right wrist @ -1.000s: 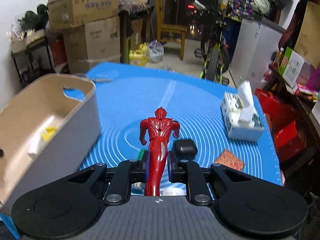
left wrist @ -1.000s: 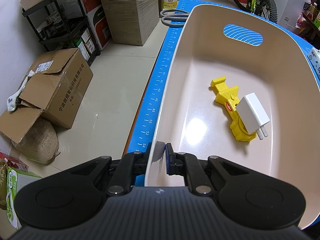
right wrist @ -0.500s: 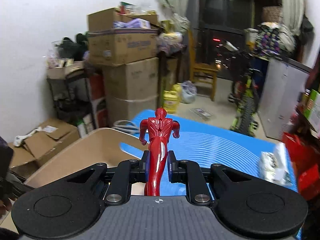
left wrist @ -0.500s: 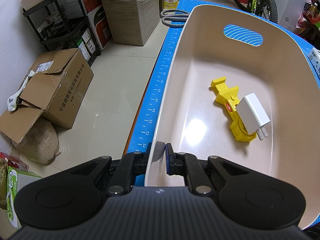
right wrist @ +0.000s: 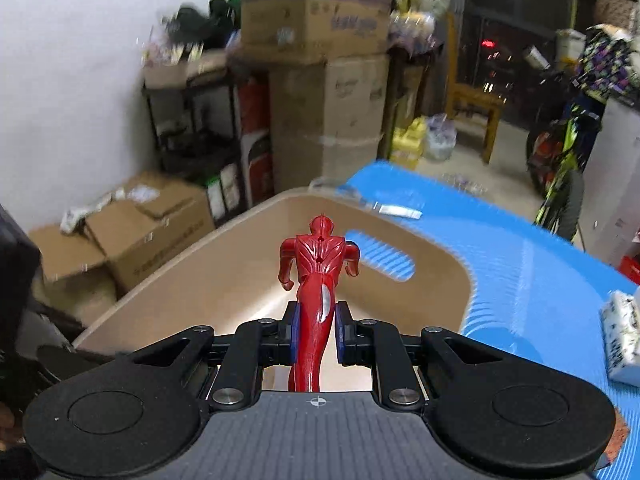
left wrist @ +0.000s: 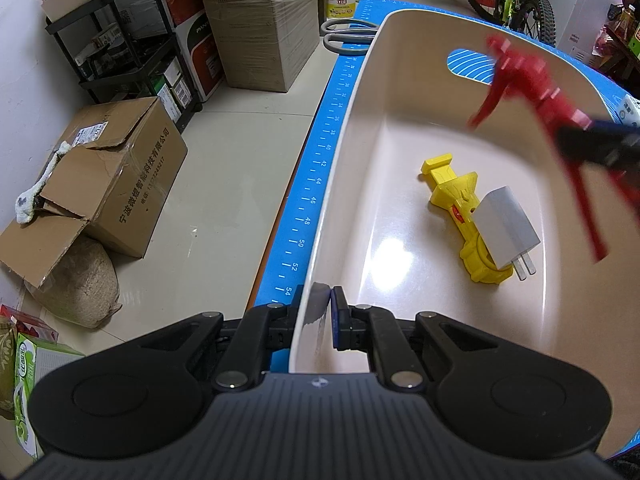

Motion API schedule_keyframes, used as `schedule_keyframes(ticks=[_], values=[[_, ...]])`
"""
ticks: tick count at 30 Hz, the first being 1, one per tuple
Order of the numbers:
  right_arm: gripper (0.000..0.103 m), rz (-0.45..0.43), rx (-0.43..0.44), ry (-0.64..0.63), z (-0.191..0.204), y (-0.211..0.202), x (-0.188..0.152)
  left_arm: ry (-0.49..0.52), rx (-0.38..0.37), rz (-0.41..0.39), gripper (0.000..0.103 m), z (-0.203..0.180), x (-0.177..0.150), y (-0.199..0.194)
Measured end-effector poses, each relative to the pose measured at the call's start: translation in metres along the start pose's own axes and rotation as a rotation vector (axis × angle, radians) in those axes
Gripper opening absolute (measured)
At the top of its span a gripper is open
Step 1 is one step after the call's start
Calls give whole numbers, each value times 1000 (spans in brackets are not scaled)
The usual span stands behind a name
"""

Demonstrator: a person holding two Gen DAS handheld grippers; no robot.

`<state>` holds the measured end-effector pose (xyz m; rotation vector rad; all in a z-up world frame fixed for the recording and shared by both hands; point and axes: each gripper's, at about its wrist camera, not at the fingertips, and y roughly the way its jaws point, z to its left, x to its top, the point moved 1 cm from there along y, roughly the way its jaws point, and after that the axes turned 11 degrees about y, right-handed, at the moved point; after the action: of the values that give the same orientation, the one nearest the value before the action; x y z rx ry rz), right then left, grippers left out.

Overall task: Organize rigid objects
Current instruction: 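Carry the red figure into the basket and release it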

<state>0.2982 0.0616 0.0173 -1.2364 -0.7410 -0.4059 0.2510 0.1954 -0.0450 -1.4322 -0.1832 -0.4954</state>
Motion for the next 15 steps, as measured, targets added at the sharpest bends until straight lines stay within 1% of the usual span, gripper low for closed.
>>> schedule_keyframes(ticks=[6, 9, 13, 14, 15], values=[[26, 129, -22, -26, 11, 29, -15, 0, 0, 0, 13, 0, 0, 0], [25, 164, -37, -35, 13, 35, -17, 0, 0, 0, 13, 0, 0, 0], [26, 175, -37, -18, 9, 32, -18, -1, -1, 0, 13, 0, 0, 0], [29, 173, -29, -2, 7, 31, -18, -2, -1, 0, 13, 0, 1, -1], [38, 164, -19, 14, 5, 29, -19, -2, -1, 0, 13, 1, 1, -1]])
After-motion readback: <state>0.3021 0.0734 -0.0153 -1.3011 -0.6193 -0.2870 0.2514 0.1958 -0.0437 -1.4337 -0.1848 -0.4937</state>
